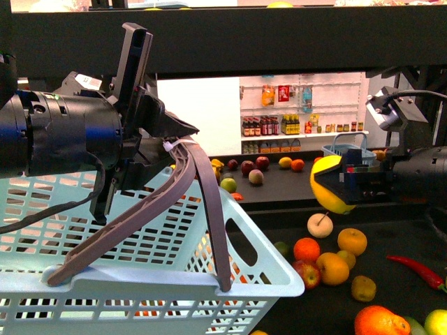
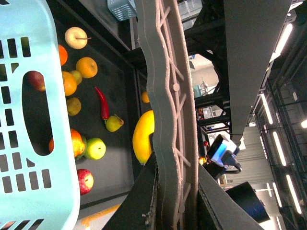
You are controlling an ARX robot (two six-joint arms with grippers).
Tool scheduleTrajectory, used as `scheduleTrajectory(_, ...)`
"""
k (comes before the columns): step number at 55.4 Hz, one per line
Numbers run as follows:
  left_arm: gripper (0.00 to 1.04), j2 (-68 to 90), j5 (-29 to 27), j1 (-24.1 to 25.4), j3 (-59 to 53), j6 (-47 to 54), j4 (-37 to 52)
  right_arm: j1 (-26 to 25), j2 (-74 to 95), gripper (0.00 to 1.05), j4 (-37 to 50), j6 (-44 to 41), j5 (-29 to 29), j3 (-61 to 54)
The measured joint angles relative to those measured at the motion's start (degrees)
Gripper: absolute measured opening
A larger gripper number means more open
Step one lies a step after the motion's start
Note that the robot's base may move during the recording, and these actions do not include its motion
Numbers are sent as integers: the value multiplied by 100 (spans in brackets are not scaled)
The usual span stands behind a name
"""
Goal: Pick lemon from shelf
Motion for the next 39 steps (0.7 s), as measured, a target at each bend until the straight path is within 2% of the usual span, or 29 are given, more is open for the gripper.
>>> scheduleTrajectory(18, 13, 0, -2, 0, 0, 2, 0, 920, -184, 71, -52, 343, 133, -393)
scheduleTrajectory(39, 13, 0, -2, 0, 0, 0, 0, 1362, -184, 71, 2, 455, 243, -649)
